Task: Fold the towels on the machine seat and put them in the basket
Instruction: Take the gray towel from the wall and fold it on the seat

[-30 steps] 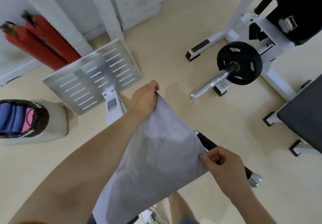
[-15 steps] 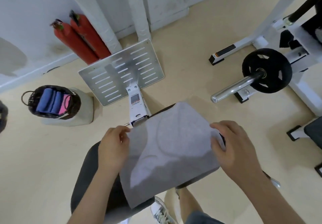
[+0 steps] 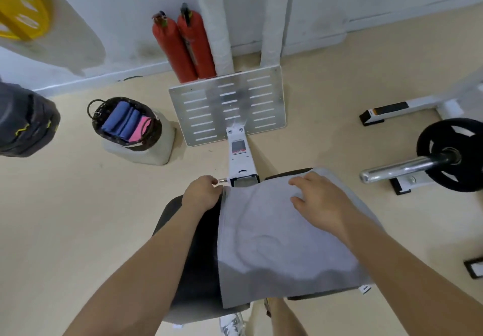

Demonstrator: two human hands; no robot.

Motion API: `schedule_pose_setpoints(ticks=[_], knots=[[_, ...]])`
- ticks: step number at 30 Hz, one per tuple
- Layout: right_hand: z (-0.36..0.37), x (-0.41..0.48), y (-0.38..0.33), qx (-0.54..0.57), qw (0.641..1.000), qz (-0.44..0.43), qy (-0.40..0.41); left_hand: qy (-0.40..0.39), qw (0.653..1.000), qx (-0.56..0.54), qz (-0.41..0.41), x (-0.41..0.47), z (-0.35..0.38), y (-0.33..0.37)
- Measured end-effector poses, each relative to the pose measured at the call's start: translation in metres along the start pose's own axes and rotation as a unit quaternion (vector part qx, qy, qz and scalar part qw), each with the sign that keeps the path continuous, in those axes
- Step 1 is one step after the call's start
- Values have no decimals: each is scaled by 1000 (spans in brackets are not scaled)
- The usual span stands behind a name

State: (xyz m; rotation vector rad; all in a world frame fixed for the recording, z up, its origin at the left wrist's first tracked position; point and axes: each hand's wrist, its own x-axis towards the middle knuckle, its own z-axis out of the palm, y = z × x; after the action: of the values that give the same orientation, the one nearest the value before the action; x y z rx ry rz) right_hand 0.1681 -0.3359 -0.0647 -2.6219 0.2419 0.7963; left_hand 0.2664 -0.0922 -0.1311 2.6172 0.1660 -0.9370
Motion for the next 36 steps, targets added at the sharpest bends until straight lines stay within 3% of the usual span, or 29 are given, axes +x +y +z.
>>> schedule_pose_setpoints(ticks=[4,12,16,20,25,29,32,36], knots=[[10,8,1,-38,999,3,-7,-29,998,45,14,18,10,10],[21,4,1,-66,998,2,20,23,998,16,50,20,10,14],[17,12,3,-52,996,-11,-71,43,997,-67,14,29,4,8],[17,19,1,-59,991,-1,-119,20,998,-55,-18,32,13,11],[6,-11,10,-42,999,16,-14,43,999,31,7,18,16,15],[2,-77,42,57,990,68,112,90,996,-4,21,-36,0,10],[18,-124,54,154,950,107,249,140,988,-41,45,-106,-9,1],[47,-153,59,331,878,228,261,141,987,-68,37,-189,3,-20]])
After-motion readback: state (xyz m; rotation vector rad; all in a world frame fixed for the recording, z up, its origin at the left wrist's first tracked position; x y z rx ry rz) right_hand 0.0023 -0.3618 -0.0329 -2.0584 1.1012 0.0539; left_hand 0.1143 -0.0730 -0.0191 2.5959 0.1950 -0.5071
